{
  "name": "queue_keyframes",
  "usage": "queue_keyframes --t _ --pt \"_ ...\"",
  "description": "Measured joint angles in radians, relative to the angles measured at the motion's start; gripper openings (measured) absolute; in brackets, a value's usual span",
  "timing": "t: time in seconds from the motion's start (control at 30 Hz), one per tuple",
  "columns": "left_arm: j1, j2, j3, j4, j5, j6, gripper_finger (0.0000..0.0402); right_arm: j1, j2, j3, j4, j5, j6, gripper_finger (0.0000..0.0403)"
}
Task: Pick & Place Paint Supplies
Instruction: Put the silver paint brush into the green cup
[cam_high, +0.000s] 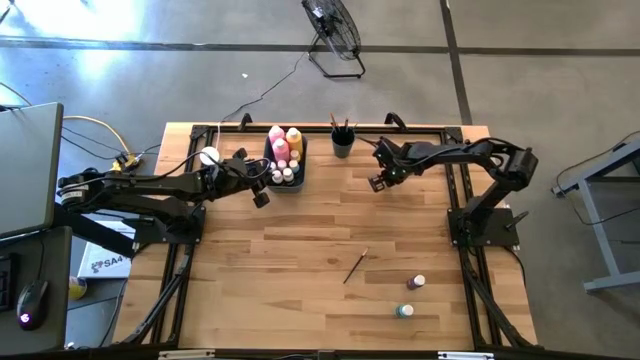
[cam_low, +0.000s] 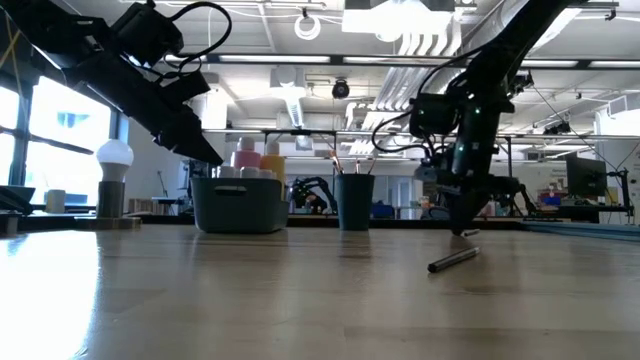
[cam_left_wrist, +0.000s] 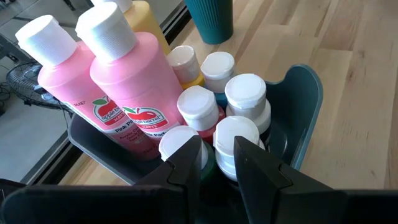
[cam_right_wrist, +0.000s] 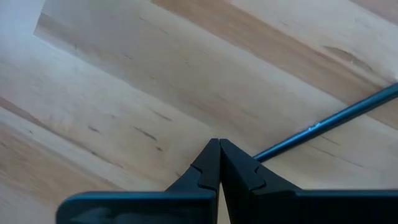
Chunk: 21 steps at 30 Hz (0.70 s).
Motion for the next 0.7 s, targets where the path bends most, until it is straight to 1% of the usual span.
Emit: queue_keyframes --t 0.27,0.43,0.5,0.67,0.7 --pt "0.000 0.000 0.000 0.000 0.000 0.000 0.0090 0.001 -0.002 0.000 -0.079 -0.036 -0.024 0.0002" --pt "0.000 0.000 0.000 0.000 0.000 0.000 0.0090 0.002 -0.030 -0.004 -0.144 -0.040 -0.045 0.0002" --pt "0.000 0.000 0.000 0.000 0.000 0.000 0.0090 0.002 -0.052 -0.009 -0.197 -0.017 -0.046 0.0002" --pt "0.000 0.000 0.000 0.000 0.000 -0.001 0.0090 0.002 -0.103 -0.007 -0.316 0.102 -0.046 0.0002" --pt "0.000 0.000 0.000 0.000 0.000 -0.001 0.0090 0.002 -0.109 -0.007 -0.334 0.110 -0.042 0.0002"
